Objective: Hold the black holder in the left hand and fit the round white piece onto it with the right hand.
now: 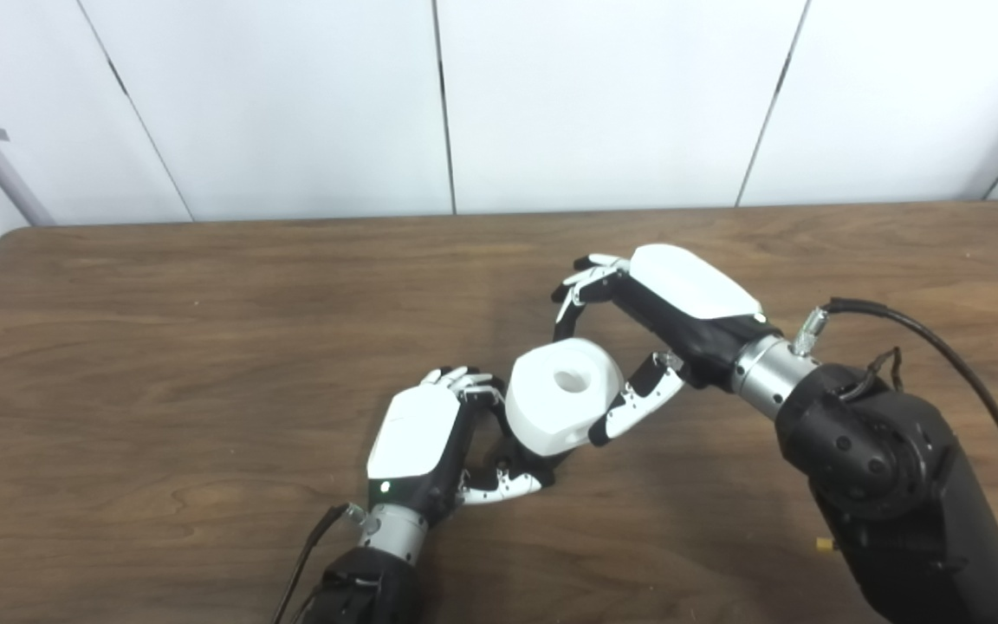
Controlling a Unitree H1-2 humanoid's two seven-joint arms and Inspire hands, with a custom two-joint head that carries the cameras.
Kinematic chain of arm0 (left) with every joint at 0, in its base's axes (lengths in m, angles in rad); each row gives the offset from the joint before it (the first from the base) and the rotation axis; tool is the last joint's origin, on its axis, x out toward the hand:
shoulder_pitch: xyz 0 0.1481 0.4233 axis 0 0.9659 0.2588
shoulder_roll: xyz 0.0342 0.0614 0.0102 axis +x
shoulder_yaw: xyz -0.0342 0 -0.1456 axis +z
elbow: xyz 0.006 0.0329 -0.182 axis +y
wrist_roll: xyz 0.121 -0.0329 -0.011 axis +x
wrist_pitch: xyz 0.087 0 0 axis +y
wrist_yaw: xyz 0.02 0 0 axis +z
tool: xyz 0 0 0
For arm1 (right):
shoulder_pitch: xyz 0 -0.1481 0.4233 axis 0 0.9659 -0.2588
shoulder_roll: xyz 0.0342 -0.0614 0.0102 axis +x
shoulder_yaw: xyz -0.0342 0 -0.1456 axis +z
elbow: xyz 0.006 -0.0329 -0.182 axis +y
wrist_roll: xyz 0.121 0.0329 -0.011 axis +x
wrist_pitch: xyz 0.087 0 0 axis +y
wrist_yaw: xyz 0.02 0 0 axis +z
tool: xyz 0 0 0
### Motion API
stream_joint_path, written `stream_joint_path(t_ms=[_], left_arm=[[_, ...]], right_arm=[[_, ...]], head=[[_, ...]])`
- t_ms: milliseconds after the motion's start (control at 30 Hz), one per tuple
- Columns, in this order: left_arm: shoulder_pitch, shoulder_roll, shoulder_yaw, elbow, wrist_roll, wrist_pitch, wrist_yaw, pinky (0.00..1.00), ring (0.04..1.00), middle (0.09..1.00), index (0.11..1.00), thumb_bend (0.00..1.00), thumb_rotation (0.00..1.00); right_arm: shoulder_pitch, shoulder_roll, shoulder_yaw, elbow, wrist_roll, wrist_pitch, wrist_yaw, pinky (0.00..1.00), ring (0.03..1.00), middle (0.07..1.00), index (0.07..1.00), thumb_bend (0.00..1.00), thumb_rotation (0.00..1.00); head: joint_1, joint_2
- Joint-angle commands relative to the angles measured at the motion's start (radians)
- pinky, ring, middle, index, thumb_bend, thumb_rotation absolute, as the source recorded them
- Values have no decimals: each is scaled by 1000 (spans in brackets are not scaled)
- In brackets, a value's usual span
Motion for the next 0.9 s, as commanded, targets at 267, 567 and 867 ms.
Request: stream_joint_path(t_ms=[267, 567, 867], left_arm=[[-5, -11, -30, 24, 15, -1, -10, 922, 865, 783, 486, 520, 46], [-8, -12, -32, 30, 12, -4, -5, 920, 862, 781, 486, 520, 46], [-10, -17, -36, 36, 11, -2, -2, 920, 864, 782, 487, 520, 46]], right_arm=[[-19, 8, -5, 9, 5, -32, -36, 879, 932, 806, 483, 525, 137], [-6, 12, -1, 32, 13, -52, -64, 862, 933, 805, 483, 525, 136], [-5, 22, 1, 44, 14, -53, -69, 877, 939, 807, 483, 525, 136]], head=[[3, 1], [7, 0], [10, -5]])
